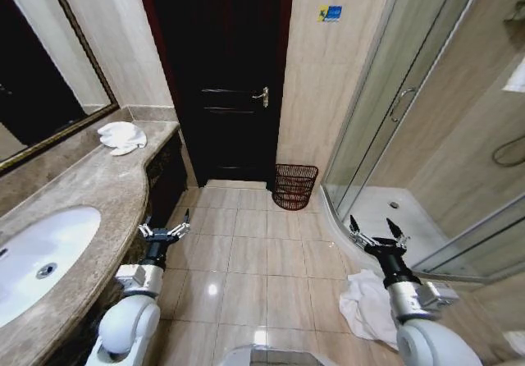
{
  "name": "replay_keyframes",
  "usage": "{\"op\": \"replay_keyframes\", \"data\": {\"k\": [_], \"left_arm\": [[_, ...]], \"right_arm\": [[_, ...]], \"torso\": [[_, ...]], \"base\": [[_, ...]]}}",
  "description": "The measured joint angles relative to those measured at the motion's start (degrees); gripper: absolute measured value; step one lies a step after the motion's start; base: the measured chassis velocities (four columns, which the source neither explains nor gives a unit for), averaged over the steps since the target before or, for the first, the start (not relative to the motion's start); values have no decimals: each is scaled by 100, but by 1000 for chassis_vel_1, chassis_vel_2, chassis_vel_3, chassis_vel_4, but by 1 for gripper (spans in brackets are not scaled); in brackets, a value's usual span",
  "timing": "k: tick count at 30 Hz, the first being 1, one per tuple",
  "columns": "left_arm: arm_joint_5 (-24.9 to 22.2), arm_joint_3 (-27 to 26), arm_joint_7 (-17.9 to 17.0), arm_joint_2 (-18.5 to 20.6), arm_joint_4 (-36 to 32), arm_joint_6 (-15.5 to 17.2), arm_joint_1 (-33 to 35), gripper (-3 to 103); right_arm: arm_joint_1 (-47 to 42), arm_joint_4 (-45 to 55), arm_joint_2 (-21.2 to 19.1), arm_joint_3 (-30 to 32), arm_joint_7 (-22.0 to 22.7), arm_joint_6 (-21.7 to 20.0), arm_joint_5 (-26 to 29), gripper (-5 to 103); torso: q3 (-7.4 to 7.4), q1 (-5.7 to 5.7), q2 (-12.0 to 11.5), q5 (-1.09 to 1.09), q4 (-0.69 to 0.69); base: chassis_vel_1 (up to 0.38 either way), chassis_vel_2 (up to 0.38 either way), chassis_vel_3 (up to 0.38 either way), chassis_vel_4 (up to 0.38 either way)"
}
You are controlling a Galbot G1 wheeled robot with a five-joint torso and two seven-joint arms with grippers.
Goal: Discard the used towel into the hamper.
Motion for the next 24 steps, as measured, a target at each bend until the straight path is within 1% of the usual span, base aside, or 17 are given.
{"op": "replay_keyframes", "data": {"k": [4,9,13,20,24], "left_arm": [[29,-8,26,17,-75,33,108,100],[30,-16,32,16,-115,37,155,100],[35,-16,33,6,-128,39,175,100],[208,-11,-8,-15,-116,-19,200,100],[224,-19,-22,-13,-130,-21,200,100]], "right_arm": [[-115,-10,123,-11,-14,103,-98,100],[-138,11,135,11,42,115,-100,100],[-137,59,137,2,223,130,-95,100],[-194,87,129,16,235,160,-61,100],[-263,87,130,17,216,295,-46,100]], "torso": [[0,0,0,0,0],[0,0,0,0,0],[0,0,0,0,0],[0,0,0,0,0],[0,0,0,0,0]], "base": [[0,0,0,0],[0,0,0,0],[0,0,0,0],[0,0,0,0],[0,0,0,0]]}}
